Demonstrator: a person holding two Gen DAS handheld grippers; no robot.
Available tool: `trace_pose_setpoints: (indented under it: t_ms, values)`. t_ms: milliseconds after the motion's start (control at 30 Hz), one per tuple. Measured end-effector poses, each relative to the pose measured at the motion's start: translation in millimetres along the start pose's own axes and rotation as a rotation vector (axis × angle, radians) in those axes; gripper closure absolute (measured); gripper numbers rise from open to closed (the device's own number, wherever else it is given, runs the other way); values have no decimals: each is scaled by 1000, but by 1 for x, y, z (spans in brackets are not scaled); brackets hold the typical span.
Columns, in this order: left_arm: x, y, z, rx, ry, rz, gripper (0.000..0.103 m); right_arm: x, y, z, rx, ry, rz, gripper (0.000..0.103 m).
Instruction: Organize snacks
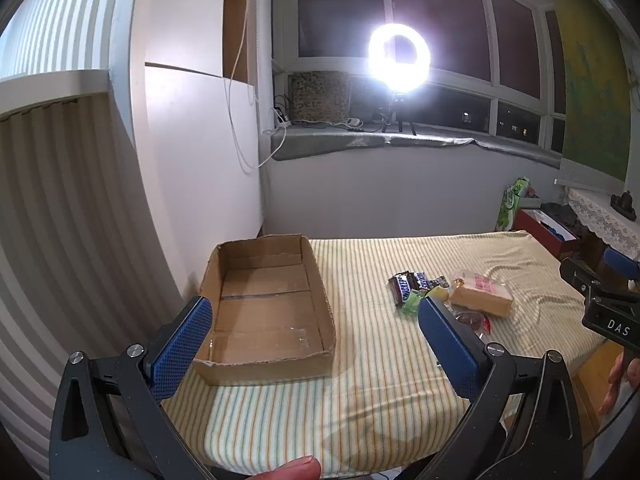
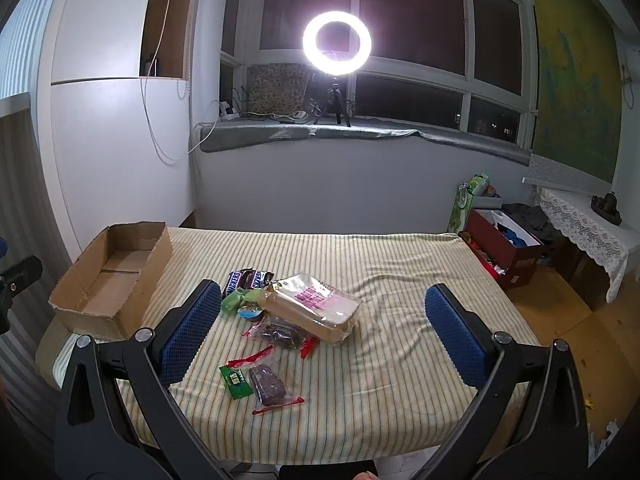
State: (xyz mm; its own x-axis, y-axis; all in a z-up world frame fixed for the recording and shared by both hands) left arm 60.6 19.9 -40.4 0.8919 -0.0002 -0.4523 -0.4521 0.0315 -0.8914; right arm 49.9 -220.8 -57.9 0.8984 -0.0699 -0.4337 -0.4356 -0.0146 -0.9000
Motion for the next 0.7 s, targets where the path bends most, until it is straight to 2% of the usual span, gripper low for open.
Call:
trace_pose_setpoints:
  t_ms: [700]
  values:
    - [0, -4, -1, 2, 4, -2, 1, 1, -4, -1, -10, 10, 7, 0]
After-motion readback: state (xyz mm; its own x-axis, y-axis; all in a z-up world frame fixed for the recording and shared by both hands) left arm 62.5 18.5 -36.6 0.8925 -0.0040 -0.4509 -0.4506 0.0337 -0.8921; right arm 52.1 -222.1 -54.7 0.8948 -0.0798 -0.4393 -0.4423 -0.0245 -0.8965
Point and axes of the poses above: each gripper's, at about its wrist camera, not at the fingertips, and x roughly the way its jaws point, z to its left, y to its underside, the point moved 10 cm from there along x, roughly the way its jaws point, and after that the axes turned 1 degree about -y, right-handed, at the moved point
